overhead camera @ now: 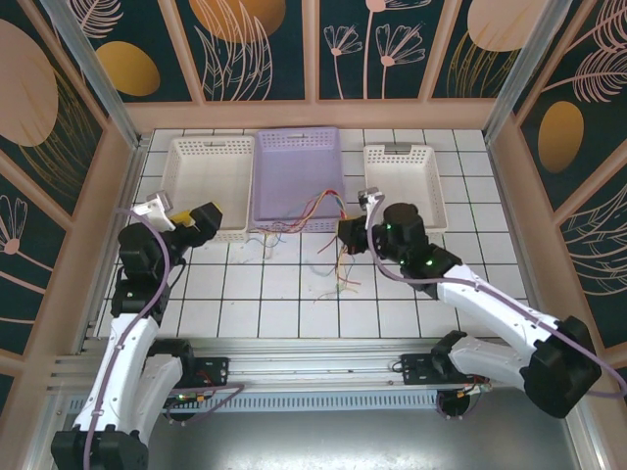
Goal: Untangle the cables
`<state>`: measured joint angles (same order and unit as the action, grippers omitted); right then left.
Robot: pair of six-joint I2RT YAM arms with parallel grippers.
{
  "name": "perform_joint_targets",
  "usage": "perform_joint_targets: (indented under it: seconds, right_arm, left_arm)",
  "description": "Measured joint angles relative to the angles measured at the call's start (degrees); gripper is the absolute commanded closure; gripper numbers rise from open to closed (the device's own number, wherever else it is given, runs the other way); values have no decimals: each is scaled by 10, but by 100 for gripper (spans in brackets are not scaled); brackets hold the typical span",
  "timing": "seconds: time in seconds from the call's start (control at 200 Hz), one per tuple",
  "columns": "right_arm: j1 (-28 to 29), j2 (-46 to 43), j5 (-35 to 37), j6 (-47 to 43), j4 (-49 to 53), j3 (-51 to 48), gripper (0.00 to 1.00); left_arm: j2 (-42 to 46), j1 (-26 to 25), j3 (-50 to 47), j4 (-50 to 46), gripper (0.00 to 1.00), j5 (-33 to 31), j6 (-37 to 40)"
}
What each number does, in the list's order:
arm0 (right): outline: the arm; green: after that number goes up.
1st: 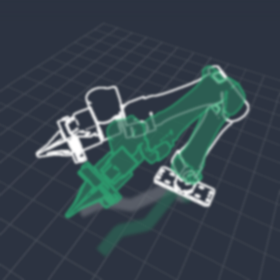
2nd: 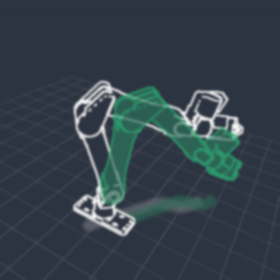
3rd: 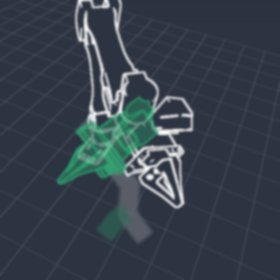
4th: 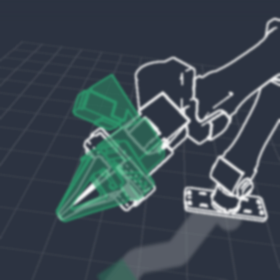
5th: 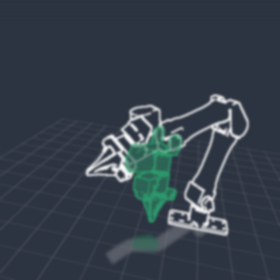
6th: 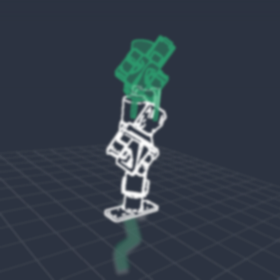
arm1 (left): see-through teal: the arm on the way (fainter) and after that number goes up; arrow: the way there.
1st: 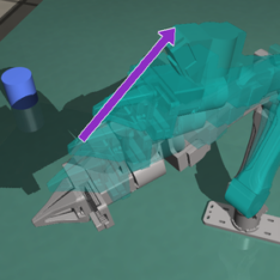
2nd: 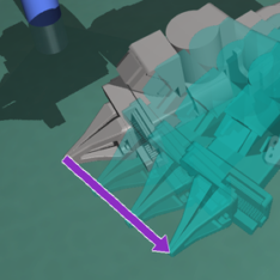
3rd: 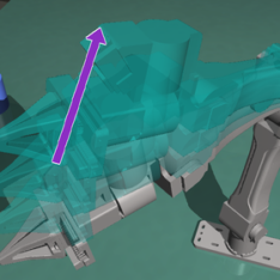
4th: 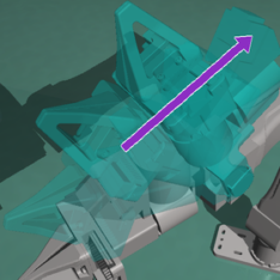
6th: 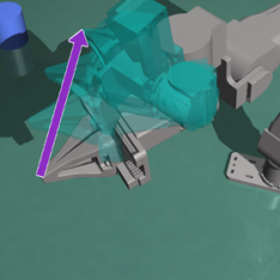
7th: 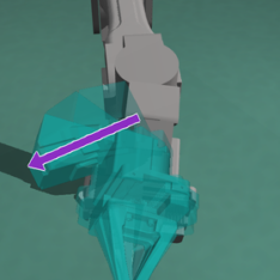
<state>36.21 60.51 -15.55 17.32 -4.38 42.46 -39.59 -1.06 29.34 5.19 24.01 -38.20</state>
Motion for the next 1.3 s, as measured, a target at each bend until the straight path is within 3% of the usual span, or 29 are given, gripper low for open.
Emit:
perform_joint_targets:
  seconds: [0.225,0.465,0.891,1.301]
  right_arm:
    - [-38,-2,-117,-21,22,9,100]
    - [-43,15,-235,-42,30,62,100]
    - [-43,118,-406,-66,31,145,100]
    - [-41,179,-502,-93,36,175,100]
  left_arm:
    - [10,0,-11,34,1,59,-24]
    - [19,-5,-9,71,1,131,-36]
    - [-56,-70,18,95,1,206,-6]
    - [-93,-108,18,130,2,239,4]
